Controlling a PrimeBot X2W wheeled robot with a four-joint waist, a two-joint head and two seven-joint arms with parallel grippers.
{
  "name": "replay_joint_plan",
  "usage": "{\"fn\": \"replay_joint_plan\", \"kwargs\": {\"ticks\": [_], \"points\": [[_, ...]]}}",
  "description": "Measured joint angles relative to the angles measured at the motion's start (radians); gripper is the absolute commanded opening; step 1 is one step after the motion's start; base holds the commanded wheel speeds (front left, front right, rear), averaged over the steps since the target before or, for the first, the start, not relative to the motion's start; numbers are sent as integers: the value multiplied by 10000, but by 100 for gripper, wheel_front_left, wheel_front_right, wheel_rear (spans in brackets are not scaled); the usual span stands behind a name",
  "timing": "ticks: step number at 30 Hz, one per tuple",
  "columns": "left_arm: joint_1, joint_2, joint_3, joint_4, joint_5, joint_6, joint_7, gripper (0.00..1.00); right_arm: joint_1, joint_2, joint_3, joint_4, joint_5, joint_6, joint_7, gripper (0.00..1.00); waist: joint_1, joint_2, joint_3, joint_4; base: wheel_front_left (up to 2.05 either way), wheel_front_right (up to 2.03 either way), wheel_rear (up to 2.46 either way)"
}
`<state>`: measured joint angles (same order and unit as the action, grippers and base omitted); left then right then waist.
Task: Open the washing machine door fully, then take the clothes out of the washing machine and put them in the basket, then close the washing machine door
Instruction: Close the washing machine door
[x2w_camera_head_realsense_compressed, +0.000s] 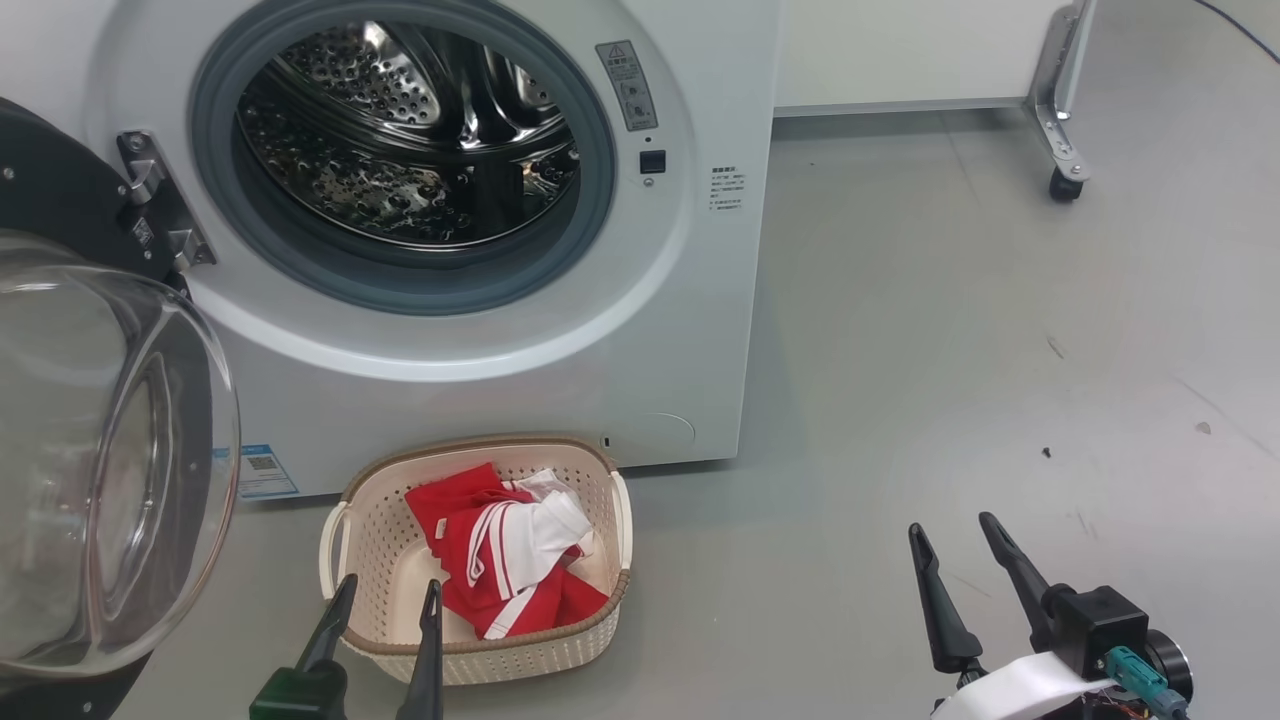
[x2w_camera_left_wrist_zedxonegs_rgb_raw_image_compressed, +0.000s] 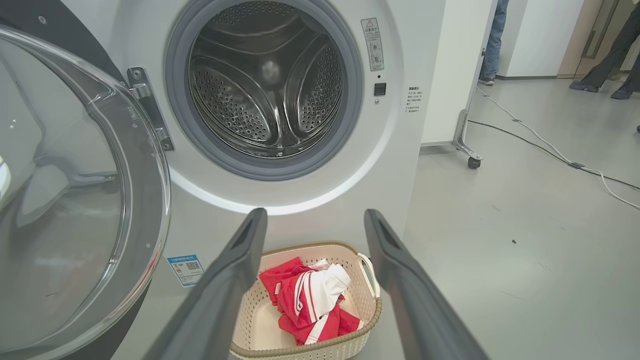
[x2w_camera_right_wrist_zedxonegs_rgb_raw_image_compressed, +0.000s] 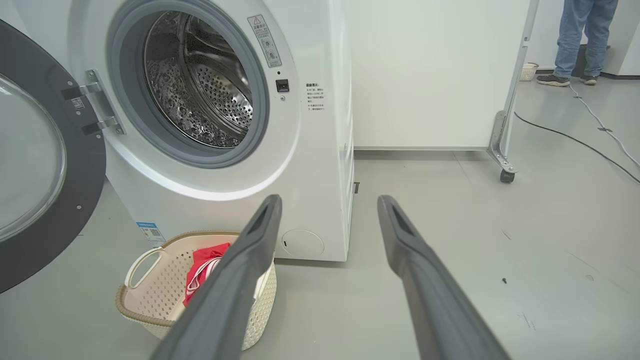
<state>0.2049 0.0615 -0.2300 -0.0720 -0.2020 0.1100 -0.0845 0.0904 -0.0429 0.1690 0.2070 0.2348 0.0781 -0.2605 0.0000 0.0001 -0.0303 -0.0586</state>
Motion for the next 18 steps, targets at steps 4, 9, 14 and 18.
{"fn": "replay_joint_plan", "kwargs": {"ticks": [4,9,14,18], "points": [[-2,0,-10,0,23,6,2,100,13,-6,-48,-23,0,-15,0,100,0,0,-6,195,0,0,0],[-3,0,15,0,81,6,0,100,23,-15,-75,-75,0,-15,0,100,0,0,-27,582,0,0,0],[-4,-12,111,-33,92,8,-21,100,33,-31,-36,-82,0,-6,0,100,0,0,-48,1117,0,0,0],[2,-17,401,-73,105,8,-138,100,41,-27,157,-67,-2,27,0,100,0,0,-63,1614,0,0,0]]}}
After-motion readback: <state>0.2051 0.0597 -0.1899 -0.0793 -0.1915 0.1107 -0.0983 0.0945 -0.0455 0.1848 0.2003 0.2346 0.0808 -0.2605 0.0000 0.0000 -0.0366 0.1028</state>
